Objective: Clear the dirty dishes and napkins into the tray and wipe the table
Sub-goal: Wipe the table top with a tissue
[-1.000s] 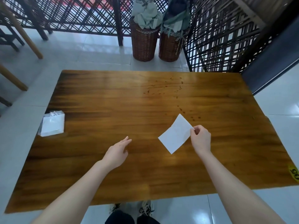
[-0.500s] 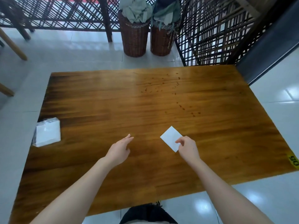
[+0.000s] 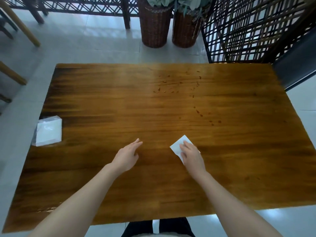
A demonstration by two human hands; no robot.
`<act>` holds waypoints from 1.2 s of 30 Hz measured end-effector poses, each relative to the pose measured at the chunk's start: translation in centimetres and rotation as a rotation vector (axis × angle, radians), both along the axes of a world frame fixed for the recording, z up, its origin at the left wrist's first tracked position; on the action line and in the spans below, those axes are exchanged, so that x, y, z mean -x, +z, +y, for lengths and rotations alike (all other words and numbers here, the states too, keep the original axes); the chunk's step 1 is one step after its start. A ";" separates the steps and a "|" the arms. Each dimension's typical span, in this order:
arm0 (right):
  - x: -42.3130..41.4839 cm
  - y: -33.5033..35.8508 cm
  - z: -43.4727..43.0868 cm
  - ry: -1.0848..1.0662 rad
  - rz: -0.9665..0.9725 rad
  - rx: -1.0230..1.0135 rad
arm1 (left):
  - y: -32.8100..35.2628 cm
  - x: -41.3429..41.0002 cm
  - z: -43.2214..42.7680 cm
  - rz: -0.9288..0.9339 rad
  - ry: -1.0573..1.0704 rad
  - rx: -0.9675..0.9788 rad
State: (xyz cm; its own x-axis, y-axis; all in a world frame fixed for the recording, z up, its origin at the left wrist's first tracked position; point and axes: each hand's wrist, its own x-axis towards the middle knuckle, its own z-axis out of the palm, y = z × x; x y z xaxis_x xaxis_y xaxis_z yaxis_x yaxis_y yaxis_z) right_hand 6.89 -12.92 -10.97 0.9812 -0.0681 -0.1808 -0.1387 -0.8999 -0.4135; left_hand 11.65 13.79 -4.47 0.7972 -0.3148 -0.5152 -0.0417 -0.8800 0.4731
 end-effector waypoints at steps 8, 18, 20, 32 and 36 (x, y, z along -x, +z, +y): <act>3.2 -0.7 0.2 0.175 0.064 -0.077 | -1.0 -0.8 -3.2 -0.020 0.036 -0.020; 1.1 0.1 -3.4 0.425 0.046 -0.059 | -1.9 -3.1 -6.9 -0.124 -0.013 -0.050; 0.2 0.4 -4.5 0.406 0.008 -0.041 | -1.9 -3.6 -7.3 -0.129 -0.024 -0.050; -6.0 0.7 -15.6 -0.067 -0.067 0.092 | -3.0 -6.0 -9.5 -0.125 -0.040 -0.097; -7.7 0.8 -17.9 -0.256 -0.087 0.017 | -3.2 -6.8 -9.9 -0.129 -0.025 -0.122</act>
